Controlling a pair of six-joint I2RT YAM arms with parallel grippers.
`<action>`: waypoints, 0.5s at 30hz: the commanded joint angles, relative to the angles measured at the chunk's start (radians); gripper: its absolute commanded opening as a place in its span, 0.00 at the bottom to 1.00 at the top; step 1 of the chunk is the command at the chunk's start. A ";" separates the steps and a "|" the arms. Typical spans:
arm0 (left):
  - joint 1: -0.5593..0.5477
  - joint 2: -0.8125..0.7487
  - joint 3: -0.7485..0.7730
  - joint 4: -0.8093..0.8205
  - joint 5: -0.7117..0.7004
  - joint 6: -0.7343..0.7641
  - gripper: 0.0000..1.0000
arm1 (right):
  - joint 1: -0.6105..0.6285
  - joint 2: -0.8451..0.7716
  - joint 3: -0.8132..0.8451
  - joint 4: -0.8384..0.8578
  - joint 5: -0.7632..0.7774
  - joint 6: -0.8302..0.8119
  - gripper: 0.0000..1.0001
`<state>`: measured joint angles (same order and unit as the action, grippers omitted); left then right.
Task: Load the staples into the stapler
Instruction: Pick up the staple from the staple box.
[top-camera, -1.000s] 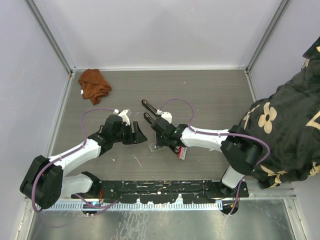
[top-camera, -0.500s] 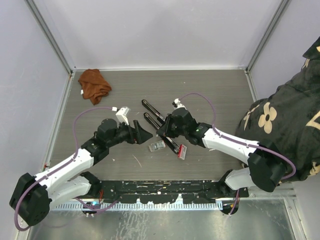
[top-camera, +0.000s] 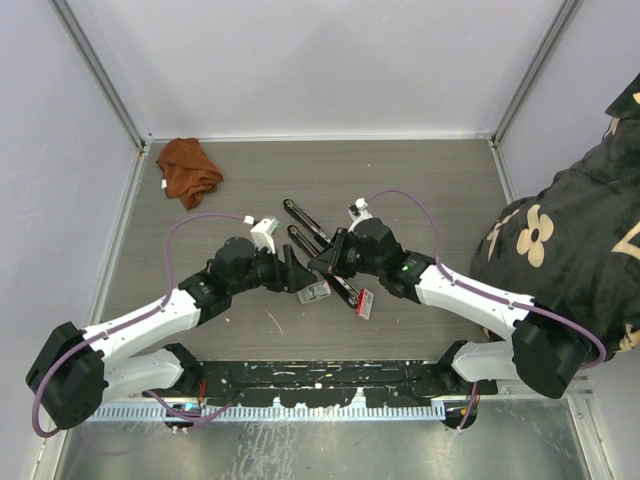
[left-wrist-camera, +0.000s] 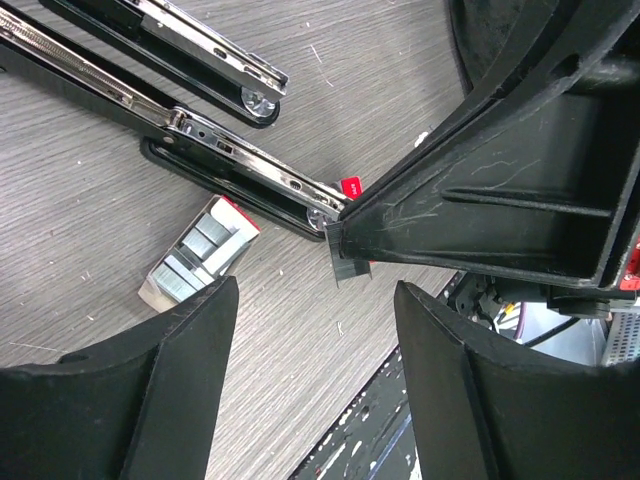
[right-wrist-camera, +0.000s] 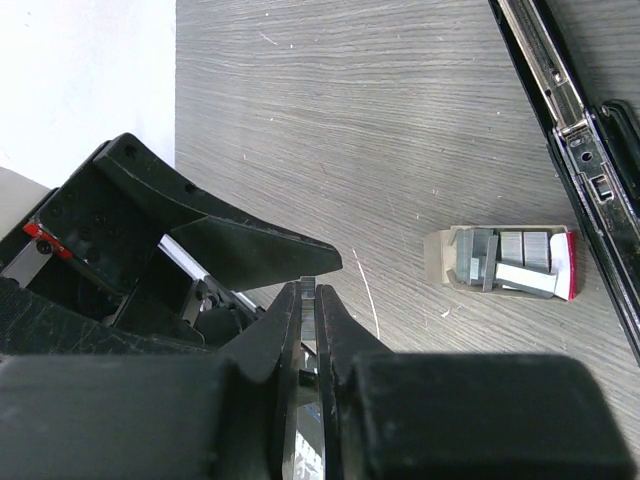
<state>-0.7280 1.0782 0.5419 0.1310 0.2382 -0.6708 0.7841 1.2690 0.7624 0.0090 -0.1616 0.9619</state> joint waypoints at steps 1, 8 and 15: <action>-0.009 0.005 0.038 0.062 -0.030 -0.011 0.63 | 0.002 -0.037 0.002 0.056 -0.021 0.020 0.10; -0.010 0.015 0.045 0.078 -0.035 -0.018 0.51 | 0.002 -0.035 -0.001 0.058 -0.029 0.024 0.10; -0.011 0.039 0.045 0.130 0.000 -0.021 0.41 | 0.001 -0.028 -0.003 0.063 -0.036 0.027 0.10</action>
<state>-0.7357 1.1076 0.5453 0.1650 0.2241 -0.6926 0.7841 1.2675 0.7547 0.0151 -0.1764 0.9787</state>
